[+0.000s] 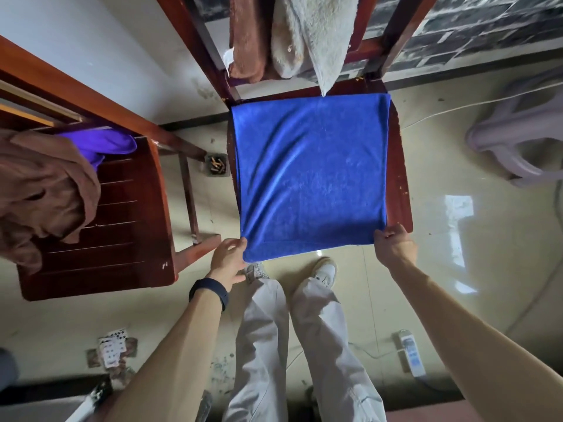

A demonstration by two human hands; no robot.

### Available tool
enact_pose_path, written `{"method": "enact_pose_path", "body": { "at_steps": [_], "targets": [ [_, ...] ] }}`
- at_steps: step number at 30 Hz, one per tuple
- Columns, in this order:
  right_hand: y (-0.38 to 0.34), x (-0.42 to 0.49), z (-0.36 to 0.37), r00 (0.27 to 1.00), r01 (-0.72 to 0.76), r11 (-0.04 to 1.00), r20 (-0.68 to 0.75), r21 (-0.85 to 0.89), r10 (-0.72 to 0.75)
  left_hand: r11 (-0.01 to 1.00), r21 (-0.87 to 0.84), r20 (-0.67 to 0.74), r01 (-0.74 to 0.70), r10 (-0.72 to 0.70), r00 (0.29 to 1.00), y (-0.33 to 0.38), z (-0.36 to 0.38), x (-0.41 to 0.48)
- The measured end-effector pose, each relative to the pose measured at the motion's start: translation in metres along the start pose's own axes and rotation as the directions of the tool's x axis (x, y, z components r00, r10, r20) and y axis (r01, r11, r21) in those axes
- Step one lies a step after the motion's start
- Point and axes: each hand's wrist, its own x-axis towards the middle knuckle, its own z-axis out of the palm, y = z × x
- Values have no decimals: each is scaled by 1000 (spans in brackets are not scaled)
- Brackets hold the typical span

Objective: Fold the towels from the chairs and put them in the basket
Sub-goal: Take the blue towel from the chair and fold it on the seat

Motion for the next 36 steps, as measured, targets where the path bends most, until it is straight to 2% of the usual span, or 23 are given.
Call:
{"method": "enact_pose_path", "body": {
  "at_steps": [3, 5, 6, 9, 12, 14, 16, 17, 20, 25, 28, 33, 36],
  "targets": [
    [0, 1, -1, 1000, -16, 999, 26, 42, 15, 999, 31, 70, 22, -24, 997, -3, 4, -2],
    [1, 4, -1, 999, -31, 996, 38, 85, 28, 999, -24, 113, 43, -40, 993, -4, 6, -2],
    [2, 5, -2, 999, -35, 995, 41, 94, 31, 998, -43, 118, 35, -30, 993, -5, 6, -2],
    [5, 1, -4, 1000, -8, 996, 16, 85, 7, 997, 55, 69, -56, 52, 996, -8, 2, 0],
    [8, -4, -8, 1000, -6, 985, 25, 170, 2, 999, 20, 91, -27, 25, 996, -10, -6, -1],
    [11, -7, -10, 993, -74, 931, 114, 358, 35, 995, -94, 121, 15, -4, 993, -6, -10, -6],
    [13, -10, -14, 962, -212, 811, 262, 545, 76, 981, -191, 121, 15, 9, 993, 0, -13, -13],
    [14, -12, -16, 940, -265, 770, 333, 581, 72, 978, -207, 112, 2, 22, 994, 2, -14, -16],
    [19, -15, -18, 897, -318, 773, 437, 549, 58, 978, -206, 99, -23, 45, 994, 5, -19, -21],
    [25, -19, -13, 868, -338, 826, 489, 450, 88, 976, -215, 77, -34, 51, 996, 6, -20, -22],
    [29, -20, -6, 900, -303, 850, 424, 430, 106, 977, -208, 49, -44, 56, 997, 5, -20, -20],
    [34, -15, -10, 975, -210, 892, 156, 399, 160, 976, -216, 43, 11, -2, 999, 7, -32, -16],
    [35, -21, -23, 981, -181, 880, 146, 439, 129, 969, -243, 61, 41, -27, 998, 16, -42, -23]
  ]
}}
